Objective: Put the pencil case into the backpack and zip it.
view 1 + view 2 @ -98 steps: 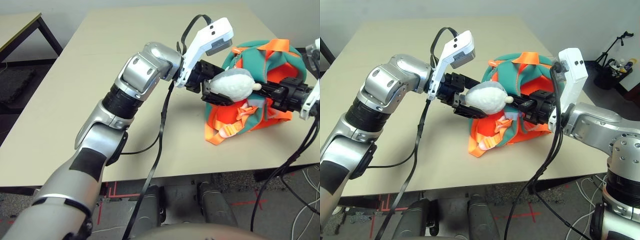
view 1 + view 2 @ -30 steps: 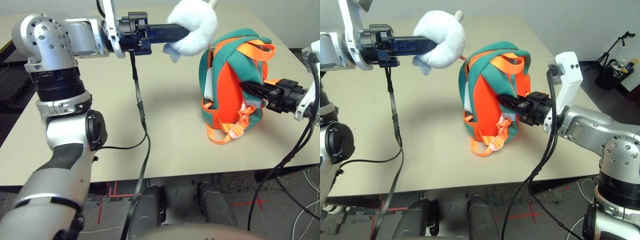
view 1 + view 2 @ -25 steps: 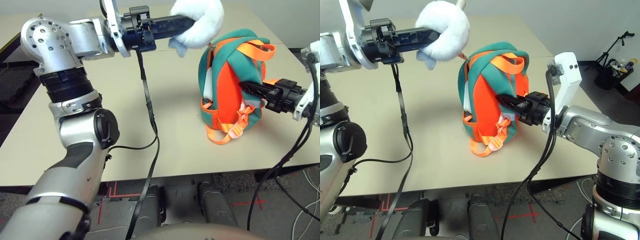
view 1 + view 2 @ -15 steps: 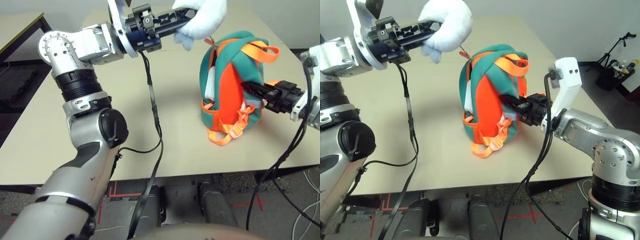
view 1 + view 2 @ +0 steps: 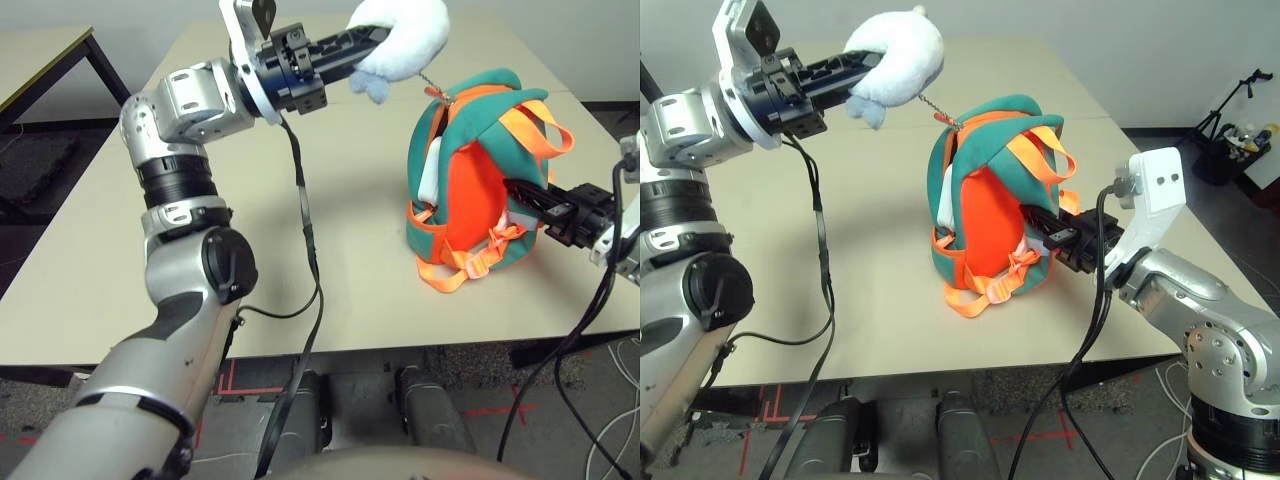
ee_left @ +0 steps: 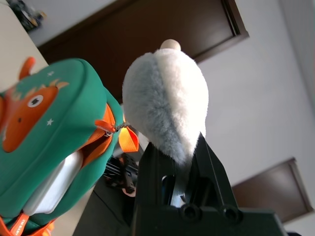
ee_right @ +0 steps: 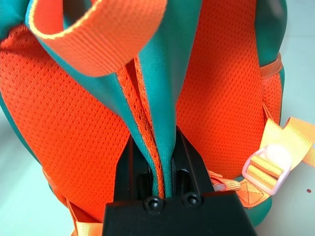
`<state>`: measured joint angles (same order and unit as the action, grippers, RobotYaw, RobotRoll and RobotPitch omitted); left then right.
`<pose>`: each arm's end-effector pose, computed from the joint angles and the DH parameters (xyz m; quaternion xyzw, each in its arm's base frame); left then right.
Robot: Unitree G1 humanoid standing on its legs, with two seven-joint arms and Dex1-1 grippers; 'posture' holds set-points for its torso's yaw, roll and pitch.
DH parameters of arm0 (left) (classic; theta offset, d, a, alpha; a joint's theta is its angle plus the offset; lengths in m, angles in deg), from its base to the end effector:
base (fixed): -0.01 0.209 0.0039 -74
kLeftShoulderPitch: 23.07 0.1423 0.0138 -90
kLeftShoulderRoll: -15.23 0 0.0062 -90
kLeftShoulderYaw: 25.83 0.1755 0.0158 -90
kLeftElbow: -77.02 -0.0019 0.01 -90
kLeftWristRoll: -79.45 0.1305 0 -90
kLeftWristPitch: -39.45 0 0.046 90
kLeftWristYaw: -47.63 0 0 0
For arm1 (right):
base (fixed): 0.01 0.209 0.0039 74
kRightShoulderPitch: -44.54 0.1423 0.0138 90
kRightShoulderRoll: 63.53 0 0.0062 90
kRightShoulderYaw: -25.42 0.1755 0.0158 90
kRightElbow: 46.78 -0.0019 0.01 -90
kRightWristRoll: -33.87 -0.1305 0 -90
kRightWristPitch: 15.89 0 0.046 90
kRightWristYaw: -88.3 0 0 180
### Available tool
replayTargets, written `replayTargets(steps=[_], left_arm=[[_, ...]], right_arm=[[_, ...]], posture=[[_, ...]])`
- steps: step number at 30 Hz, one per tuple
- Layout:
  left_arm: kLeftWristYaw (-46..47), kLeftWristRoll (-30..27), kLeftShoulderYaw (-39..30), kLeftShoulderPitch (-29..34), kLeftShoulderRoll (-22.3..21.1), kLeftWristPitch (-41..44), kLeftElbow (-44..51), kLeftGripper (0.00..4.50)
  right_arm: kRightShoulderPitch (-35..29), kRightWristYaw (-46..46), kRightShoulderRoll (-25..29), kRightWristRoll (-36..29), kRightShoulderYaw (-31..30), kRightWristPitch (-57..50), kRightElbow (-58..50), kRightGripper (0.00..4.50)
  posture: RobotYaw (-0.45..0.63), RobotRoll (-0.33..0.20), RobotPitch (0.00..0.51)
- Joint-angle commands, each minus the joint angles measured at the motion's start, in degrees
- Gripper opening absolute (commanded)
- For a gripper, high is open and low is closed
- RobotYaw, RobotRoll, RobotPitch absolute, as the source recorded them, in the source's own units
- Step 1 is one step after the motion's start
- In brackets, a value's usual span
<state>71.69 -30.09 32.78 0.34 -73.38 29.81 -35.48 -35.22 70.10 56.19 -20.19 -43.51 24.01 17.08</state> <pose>0.2806 0.1661 0.2969 -0.4294 0.1438 -0.5528 0.6995 0.1913 -0.2570 0.2044 0.0040 0.0676 0.2425 0.9678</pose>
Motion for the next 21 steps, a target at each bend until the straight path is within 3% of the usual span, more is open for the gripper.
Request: replayTargets(steps=[1, 6, 10, 13, 16, 18, 21], left_arm=[[0.5, -3.45, -4.91, 0.08, -1.78, -7.22, 6.9, 0.4], [1.99, -3.45, -1.76, -0.21, -3.6, -3.92, 6.14, 0.4], [-9.03, -3.45, 4.61, -1.19, -11.4, 5.2, 0.0, 0.4], [-30.6, -3.45, 19.6, -1.99, -25.04, 11.69, -4.12, 0.4], [-54.9, -3.45, 35.87, 9.18, -38.92, 12.14, 12.1, 0.4], [-63.24, -3.45, 40.55, 17.14, -46.23, 10.77, 24.6, 0.4], [-69.02, -3.45, 45.35, 22.32, -52.91, 6.08, 31.79, 0.4]], right_arm=[[-2.26, 1.31, -0.15, 4.11, -0.78, -2.2, 5.66, 0.24], [-1.18, 0.41, -0.37, 5.01, -1.83, -1.53, 7.2, 0.24], [-0.18, -0.23, -0.28, 5.4, -2.83, -1.33, 8.21, 0.24], [0.78, -0.73, -0.17, 5.65, -3.47, -1.34, 8.82, 0.24], [2.02, -1.17, -0.39, 5.98, -4.12, -1.53, 9.3, 0.24], [2.66, -1.36, -0.57, 6.1, -4.45, -1.64, 9.58, 0.24], [3.25, -1.69, -0.62, 6.3, -4.76, -1.74, 9.94, 0.24]], posture=[[-0.03, 0.0, 0.079], [-0.01, 0.0, 0.084], [-0.01, 0.0, 0.088], [-0.01, 0.0, 0.09], [0.0, 0.0, 0.097], [0.0, 0.0, 0.099], [0.0, 0.0, 0.102]])
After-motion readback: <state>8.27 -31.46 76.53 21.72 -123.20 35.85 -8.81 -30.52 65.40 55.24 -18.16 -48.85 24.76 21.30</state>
